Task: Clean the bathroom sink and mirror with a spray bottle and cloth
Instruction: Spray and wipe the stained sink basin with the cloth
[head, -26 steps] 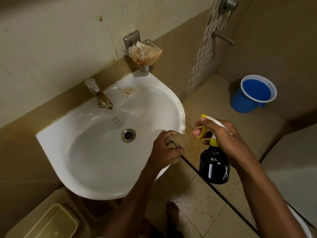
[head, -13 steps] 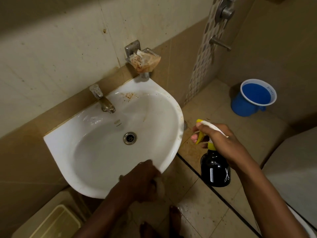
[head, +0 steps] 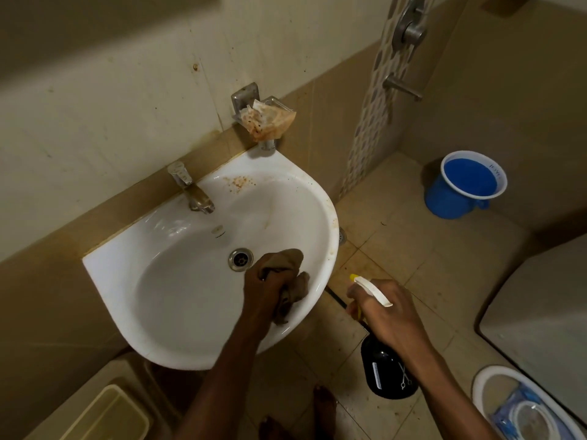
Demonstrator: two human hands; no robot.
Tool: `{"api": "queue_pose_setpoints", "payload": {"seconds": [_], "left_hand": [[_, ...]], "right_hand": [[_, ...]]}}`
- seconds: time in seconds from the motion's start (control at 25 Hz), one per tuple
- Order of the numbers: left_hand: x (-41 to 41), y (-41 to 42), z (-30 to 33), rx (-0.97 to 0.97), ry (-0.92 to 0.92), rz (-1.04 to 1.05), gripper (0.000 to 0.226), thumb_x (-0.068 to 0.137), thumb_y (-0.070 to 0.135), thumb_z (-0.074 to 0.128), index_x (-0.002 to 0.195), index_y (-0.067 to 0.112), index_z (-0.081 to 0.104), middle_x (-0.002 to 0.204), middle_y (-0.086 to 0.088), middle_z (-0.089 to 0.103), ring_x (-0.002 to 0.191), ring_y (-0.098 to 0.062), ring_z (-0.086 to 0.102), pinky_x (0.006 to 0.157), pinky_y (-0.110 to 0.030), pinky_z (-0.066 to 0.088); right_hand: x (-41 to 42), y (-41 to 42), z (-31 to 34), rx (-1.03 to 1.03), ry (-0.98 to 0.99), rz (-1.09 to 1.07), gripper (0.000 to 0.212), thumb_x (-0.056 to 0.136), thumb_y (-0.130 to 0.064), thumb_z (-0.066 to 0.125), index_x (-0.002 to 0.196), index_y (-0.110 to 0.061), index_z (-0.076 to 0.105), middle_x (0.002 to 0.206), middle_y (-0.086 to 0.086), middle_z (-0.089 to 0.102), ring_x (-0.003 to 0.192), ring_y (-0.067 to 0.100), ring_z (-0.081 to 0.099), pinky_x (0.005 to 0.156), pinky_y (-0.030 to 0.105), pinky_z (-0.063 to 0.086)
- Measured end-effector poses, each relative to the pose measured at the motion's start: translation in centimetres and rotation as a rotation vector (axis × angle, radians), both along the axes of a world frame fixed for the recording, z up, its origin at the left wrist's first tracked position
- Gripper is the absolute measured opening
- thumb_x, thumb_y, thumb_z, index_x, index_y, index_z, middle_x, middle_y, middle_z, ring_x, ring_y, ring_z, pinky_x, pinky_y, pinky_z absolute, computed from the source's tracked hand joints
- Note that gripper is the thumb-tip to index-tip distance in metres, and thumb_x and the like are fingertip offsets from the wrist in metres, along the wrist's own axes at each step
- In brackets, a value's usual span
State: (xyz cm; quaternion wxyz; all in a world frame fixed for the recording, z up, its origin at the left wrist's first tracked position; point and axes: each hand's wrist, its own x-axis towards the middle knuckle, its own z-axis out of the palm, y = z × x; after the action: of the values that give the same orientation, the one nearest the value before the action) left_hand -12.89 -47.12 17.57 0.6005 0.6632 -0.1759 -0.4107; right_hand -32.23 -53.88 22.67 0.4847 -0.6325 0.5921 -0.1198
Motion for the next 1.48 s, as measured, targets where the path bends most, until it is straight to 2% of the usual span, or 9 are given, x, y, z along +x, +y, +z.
{"api": "queue_pose_setpoints", "payload": {"seconds": [0.2, 0.36, 0.44, 0.6, 0.72, 0.88, 1.16, 1.36, 1.48], "left_hand": [[-3.2, -3.3, -0.2, 0.013, 0.01, 0.086, 0.022, 0.084, -0.01, 0.063, 0.097, 0.006, 0.073, 0.083, 0.003, 0.073, 0.072, -0.004, 0.071, 0.065, -0.015, 0.055], [-4.5, -5.2, -1.2, 0.143, 0.006, 0.125, 0.012, 0.089, 0.006, 0.065, 0.098, 0.013, 0.07, 0.097, -0.005, 0.071, 0.09, -0.019, 0.07, 0.084, -0.032, 0.06], [-5.1, -6.9, -1.5, 0.169, -0.07, 0.097, 0.008, 0.088, 0.012, 0.067, 0.092, 0.019, 0.066, 0.097, -0.004, 0.069, 0.095, -0.025, 0.068, 0.086, -0.035, 0.06], [-5.6, -10.8, -2.5, 0.273, -0.273, 0.038, 0.045, 0.083, 0.016, 0.071, 0.124, 0.012, 0.053, 0.123, -0.012, 0.052, 0.11, -0.027, 0.056, 0.095, -0.04, 0.054], [-5.7, -13.6, -2.9, 0.324, -0.39, 0.021, 0.05, 0.083, 0.014, 0.067, 0.128, 0.011, 0.045, 0.126, -0.016, 0.044, 0.112, -0.03, 0.048, 0.098, -0.046, 0.051], [-5.1, -17.5, -2.9, 0.366, -0.467, 0.029, 0.054, 0.083, 0.012, 0.066, 0.131, 0.009, 0.042, 0.131, -0.019, 0.04, 0.115, -0.032, 0.043, 0.092, -0.033, 0.044], [-2.0, -23.1, -2.8, 0.438, -0.614, -0.011, 0.062, 0.083, 0.011, 0.067, 0.137, 0.009, 0.037, 0.137, -0.02, 0.031, 0.12, -0.038, 0.034, 0.088, -0.042, 0.045], [2.7, -24.2, -2.8, 0.287, -0.47, -0.058, 0.062, 0.067, 0.009, 0.062, 0.127, 0.012, 0.048, 0.132, -0.015, 0.034, 0.119, -0.039, 0.039, 0.094, -0.051, 0.051], [4.7, -22.3, -1.6, 0.017, -0.255, 0.183, 0.057, 0.054, 0.013, 0.066, 0.11, 0.012, 0.058, 0.122, -0.014, 0.054, 0.106, -0.034, 0.062, 0.089, -0.05, 0.058]], "right_hand": [[-1.0, -0.5, 0.7, 0.017, -0.074, -0.055, 0.033, 0.098, -0.034, 0.064, 0.074, -0.016, 0.078, 0.063, 0.006, 0.077, 0.059, 0.016, 0.072, 0.067, 0.034, 0.056], [-1.1, -0.8, 0.5, -0.016, -0.178, -0.115, 0.03, 0.101, -0.033, 0.063, 0.079, -0.019, 0.079, 0.07, 0.0, 0.079, 0.067, 0.005, 0.072, 0.064, 0.016, 0.05], [-1.0, -1.2, 0.0, 0.01, -0.201, -0.124, 0.029, 0.102, -0.032, 0.064, 0.081, -0.02, 0.079, 0.074, 0.0, 0.08, 0.072, 0.005, 0.073, 0.07, 0.022, 0.05], [-0.6, -2.3, -0.9, 0.035, -0.204, -0.156, 0.031, 0.103, -0.035, 0.062, 0.08, -0.021, 0.079, 0.075, -0.002, 0.08, 0.074, 0.008, 0.073, 0.075, 0.028, 0.052], [-0.4, -3.5, -1.4, 0.028, -0.191, -0.175, 0.033, 0.103, -0.036, 0.062, 0.079, -0.022, 0.079, 0.076, -0.004, 0.08, 0.074, 0.008, 0.072, 0.077, 0.031, 0.053], [-0.5, -5.4, -1.8, 0.004, -0.204, -0.221, 0.028, 0.103, -0.032, 0.062, 0.082, -0.027, 0.08, 0.076, -0.004, 0.081, 0.075, 0.004, 0.073, 0.077, 0.032, 0.053], [-0.7, -7.7, -1.5, -0.014, -0.226, -0.258, 0.025, 0.104, -0.035, 0.062, 0.089, -0.028, 0.08, 0.081, -0.002, 0.082, 0.085, 0.016, 0.076, 0.081, 0.037, 0.057], [2.0, -9.4, -0.6, -0.075, -0.228, -0.13, 0.034, 0.103, -0.045, 0.062, 0.082, -0.025, 0.08, 0.079, 0.009, 0.079, 0.079, 0.028, 0.074, 0.082, 0.051, 0.058], [3.8, -11.1, 0.5, -0.13, -0.277, -0.104, 0.036, 0.103, -0.045, 0.061, 0.083, -0.022, 0.079, 0.08, 0.001, 0.08, 0.079, 0.025, 0.073, 0.082, 0.048, 0.058]]}}
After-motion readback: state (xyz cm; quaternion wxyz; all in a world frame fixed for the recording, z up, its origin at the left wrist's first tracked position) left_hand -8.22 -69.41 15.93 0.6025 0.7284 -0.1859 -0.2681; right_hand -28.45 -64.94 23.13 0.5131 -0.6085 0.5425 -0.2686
